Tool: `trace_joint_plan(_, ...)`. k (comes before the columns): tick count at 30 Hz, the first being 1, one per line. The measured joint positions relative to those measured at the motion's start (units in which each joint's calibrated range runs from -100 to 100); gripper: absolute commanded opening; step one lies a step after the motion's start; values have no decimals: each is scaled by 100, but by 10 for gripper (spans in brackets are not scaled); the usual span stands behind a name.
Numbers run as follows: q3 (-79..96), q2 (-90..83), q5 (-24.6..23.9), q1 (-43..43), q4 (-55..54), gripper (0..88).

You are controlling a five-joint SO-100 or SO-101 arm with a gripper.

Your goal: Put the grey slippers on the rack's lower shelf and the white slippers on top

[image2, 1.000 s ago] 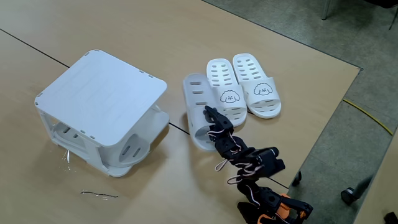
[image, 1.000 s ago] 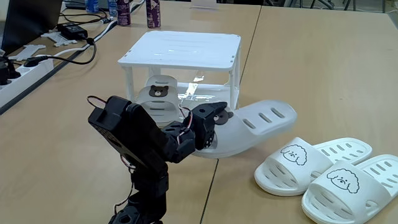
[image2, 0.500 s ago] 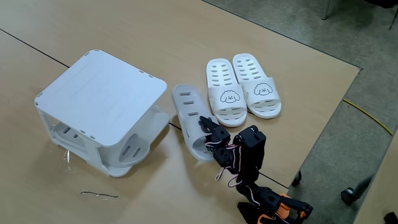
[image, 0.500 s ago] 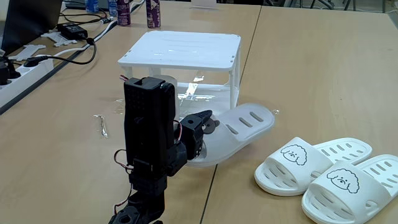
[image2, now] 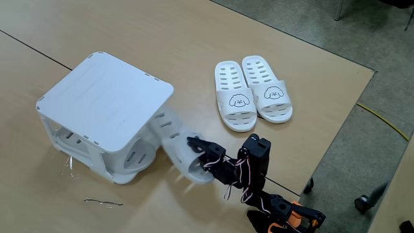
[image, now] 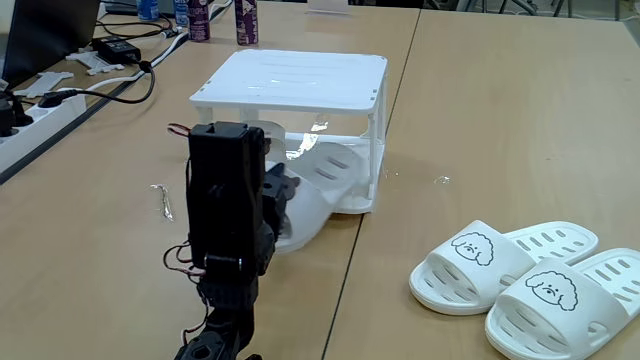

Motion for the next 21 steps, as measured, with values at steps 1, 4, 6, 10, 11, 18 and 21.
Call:
trace_joint_plan(1, 0, 0, 0, -90, 0, 8)
trace_joint_plan(4, -27, 33, 0, -172, 0, 8)
trace_joint_plan(6, -54, 33, 0, -165, 0, 8)
trace_joint_plan(10, -404, 445, 0, -172, 0, 8)
trace_joint_plan(11, -575, 619, 0, -172, 0, 8)
trace_joint_plan(18, -1995, 1526, 0, -142, 472, 8)
trace_joint_plan(21, -2902, 1534, 0, -52, 1416, 8)
